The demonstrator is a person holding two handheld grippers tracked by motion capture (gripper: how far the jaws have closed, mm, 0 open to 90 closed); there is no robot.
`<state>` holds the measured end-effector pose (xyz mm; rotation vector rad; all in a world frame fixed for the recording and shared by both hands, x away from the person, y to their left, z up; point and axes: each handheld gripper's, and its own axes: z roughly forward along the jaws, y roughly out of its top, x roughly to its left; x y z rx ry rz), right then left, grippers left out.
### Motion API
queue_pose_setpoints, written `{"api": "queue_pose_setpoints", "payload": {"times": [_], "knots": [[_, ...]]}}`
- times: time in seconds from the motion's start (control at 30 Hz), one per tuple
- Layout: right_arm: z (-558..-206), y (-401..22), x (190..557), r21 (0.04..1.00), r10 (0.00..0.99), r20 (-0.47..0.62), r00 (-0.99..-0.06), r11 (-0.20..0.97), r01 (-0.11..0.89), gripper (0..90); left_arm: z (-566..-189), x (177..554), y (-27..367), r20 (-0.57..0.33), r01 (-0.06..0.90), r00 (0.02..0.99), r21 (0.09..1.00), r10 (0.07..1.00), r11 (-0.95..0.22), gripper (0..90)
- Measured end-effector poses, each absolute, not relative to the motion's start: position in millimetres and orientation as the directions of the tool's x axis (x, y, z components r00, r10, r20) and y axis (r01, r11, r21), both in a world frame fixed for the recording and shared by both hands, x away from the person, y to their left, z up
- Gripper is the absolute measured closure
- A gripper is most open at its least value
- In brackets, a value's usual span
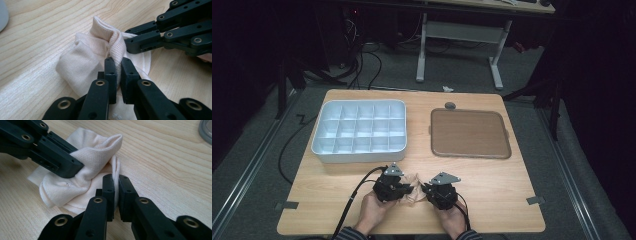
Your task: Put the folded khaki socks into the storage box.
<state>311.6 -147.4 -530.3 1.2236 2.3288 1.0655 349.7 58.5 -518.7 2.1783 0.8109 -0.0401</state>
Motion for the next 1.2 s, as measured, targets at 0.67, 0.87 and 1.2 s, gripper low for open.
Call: {"api": "queue_pose_setpoints", "payload": {"times": [0.67, 0.87, 1.2], "knots": [[-518, -155, 309, 0.760, 0.813, 0.085, -0.577, 0.321, 0.565, 69.7, -502, 346, 75, -0.282, 0.549, 0.787, 0.727, 0.548, -0.414, 66.2], [-506, -161, 304, 0.776, 0.808, 0.084, -0.583, 0.314, 0.547, 69.1, -493, 343, 87, -0.288, 0.546, 0.776, 0.751, 0.561, -0.371, 62.6], [-486, -153, 290, 0.808, 0.777, 0.043, -0.628, 0.343, 0.479, 75.5, -495, 340, 93, -0.263, 0.562, 0.755, 0.732, 0.601, -0.386, 58.9]]}}
